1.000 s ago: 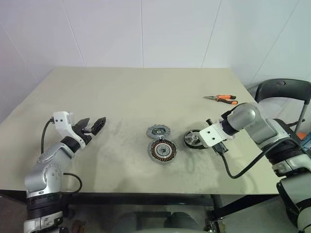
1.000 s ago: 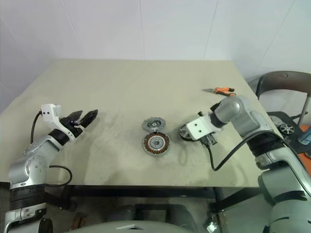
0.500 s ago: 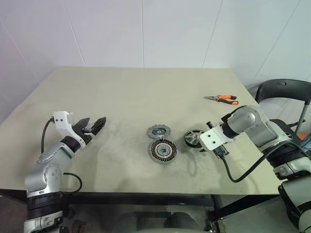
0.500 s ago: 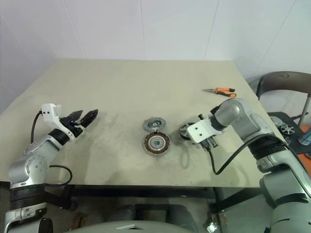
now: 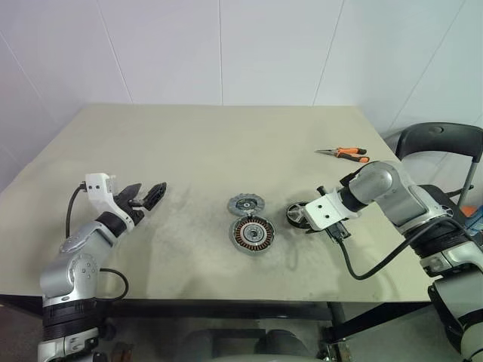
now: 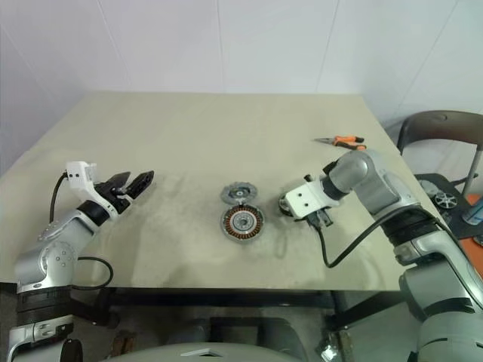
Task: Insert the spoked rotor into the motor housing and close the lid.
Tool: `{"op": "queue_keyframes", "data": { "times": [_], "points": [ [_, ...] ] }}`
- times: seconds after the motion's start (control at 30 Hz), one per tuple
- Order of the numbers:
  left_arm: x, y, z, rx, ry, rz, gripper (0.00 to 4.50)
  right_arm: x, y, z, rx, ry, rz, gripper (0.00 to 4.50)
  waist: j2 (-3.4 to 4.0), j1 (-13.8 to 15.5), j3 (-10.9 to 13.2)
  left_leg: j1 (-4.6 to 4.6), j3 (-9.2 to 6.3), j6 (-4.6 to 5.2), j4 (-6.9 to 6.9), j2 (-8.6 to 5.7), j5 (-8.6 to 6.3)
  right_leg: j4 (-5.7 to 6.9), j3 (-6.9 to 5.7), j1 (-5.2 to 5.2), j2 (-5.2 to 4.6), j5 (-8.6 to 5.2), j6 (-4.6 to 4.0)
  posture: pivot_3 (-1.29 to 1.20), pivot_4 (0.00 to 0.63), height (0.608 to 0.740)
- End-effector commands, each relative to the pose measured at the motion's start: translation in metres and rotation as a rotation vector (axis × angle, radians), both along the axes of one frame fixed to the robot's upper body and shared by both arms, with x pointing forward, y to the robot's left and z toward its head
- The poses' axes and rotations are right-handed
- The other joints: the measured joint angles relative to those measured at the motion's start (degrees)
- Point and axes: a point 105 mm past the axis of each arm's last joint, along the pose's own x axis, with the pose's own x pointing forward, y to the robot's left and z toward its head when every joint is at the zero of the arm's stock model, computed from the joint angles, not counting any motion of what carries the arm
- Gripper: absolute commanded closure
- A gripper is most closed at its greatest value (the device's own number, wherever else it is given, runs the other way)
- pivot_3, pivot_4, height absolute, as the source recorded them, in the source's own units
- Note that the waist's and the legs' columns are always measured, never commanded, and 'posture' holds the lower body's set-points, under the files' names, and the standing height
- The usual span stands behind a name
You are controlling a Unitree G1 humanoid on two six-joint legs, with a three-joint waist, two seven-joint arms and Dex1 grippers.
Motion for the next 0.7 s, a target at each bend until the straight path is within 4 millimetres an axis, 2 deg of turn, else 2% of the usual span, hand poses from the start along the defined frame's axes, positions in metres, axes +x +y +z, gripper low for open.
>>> {"op": "queue_keyframes", "data": {
  "times": [0.03,0.27,0.6,0.7],
  "points": [
    [0.000,-0.004,0.013,0.014,-0.049,-0.015,0.00,0.009,0.001,0.013,0.022,-0.054,-0.011,3.56,0.00,-0.01,0.00,0.00,0.00,0.00,0.00,0.00,0.00,0.00,0.00,0.00,0.00,0.00,0.00,0.00,0.000,0.740],
    [0.001,-0.004,0.013,0.016,-0.052,-0.015,0.00,0.009,-0.003,-0.005,-0.005,-0.033,-0.013,3.56,0.00,-0.04,0.00,0.00,0.00,0.00,0.00,0.00,0.00,0.00,0.00,0.00,0.00,0.00,0.00,0.00,0.000,0.740],
    [-0.002,-0.002,0.012,0.021,-0.048,-0.006,0.00,0.011,-0.009,-0.019,-0.021,-0.020,-0.032,3.56,0.00,-0.06,0.00,0.00,0.00,0.00,0.01,0.00,0.00,0.00,0.00,0.01,0.00,0.00,0.00,0.00,0.000,0.740],
    [-0.002,-0.002,0.013,0.023,-0.048,-0.006,0.00,0.009,-0.008,-0.021,-0.019,-0.010,-0.030,4.15,0.00,-0.05,0.00,0.00,0.00,0.00,0.01,0.00,0.00,0.01,0.00,0.01,0.01,0.00,0.00,0.00,0.000,0.740]
  ]
}}
